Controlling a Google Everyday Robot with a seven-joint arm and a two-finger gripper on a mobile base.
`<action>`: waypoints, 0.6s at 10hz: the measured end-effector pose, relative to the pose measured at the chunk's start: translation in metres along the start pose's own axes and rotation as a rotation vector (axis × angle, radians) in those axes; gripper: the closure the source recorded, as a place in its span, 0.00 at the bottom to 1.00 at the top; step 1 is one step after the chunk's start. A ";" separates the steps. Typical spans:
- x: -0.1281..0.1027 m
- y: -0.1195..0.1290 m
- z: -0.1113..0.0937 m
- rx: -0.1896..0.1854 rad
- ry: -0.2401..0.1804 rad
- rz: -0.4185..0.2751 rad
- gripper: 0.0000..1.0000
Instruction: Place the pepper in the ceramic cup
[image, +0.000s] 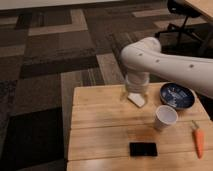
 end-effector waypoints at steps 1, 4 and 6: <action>-0.002 -0.038 0.003 0.005 -0.007 0.054 0.35; 0.002 -0.132 0.010 0.007 0.006 0.153 0.35; 0.006 -0.184 0.015 0.004 0.017 0.163 0.35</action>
